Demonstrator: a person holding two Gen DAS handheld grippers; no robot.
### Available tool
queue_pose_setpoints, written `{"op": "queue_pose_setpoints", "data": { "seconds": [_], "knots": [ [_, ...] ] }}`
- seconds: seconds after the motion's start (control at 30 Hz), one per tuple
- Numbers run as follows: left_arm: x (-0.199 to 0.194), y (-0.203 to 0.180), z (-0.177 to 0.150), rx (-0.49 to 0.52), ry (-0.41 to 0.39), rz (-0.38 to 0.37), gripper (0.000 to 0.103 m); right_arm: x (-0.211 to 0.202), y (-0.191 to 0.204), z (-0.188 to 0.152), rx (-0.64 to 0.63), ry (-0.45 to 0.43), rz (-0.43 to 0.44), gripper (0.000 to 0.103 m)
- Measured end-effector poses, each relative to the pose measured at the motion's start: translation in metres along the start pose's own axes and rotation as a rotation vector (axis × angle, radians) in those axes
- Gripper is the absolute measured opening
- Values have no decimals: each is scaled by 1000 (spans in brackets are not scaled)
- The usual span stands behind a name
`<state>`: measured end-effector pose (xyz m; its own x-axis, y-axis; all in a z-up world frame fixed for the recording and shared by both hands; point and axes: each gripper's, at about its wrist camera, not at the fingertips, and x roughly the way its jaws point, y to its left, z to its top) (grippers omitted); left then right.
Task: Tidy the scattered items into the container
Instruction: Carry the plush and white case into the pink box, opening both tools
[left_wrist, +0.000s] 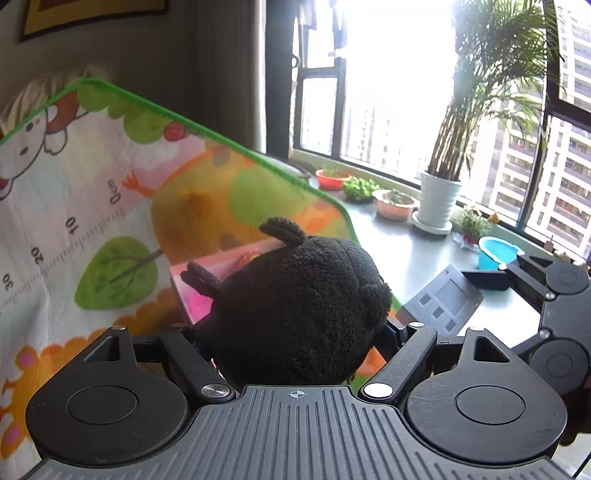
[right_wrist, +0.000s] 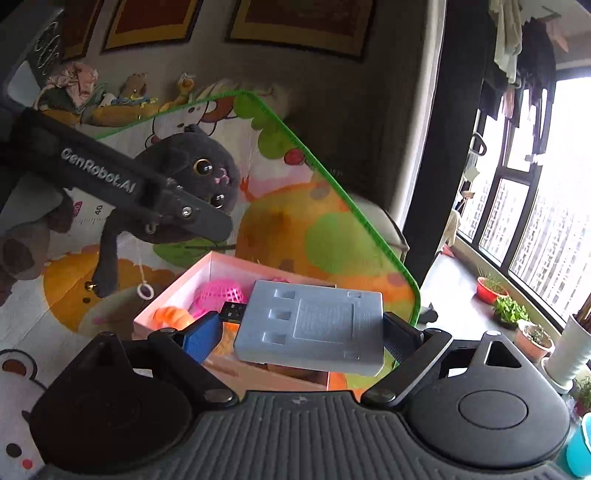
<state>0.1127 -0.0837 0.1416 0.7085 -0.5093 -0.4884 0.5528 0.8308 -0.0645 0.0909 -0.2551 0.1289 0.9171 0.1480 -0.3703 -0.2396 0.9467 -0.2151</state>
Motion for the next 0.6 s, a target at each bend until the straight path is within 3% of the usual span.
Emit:
{"op": "queue_pose_setpoints", "data": {
  "seconds": [0.13,0.23,0.37,0.6],
  "knots": [
    [30,15,47,-28,-55,-55,87,38,-3,16,-17,-37,-17,92],
    [63,25,60,-42,-20,-70,97,72,-6,13,-3,13,24,103],
    [93,45,52,-117,47,-60,97,93,-12,-5,34,81,56,103],
    [82,69,6,-120,80,15,97,92,-42,-15,124,119,91,103]
  ]
}}
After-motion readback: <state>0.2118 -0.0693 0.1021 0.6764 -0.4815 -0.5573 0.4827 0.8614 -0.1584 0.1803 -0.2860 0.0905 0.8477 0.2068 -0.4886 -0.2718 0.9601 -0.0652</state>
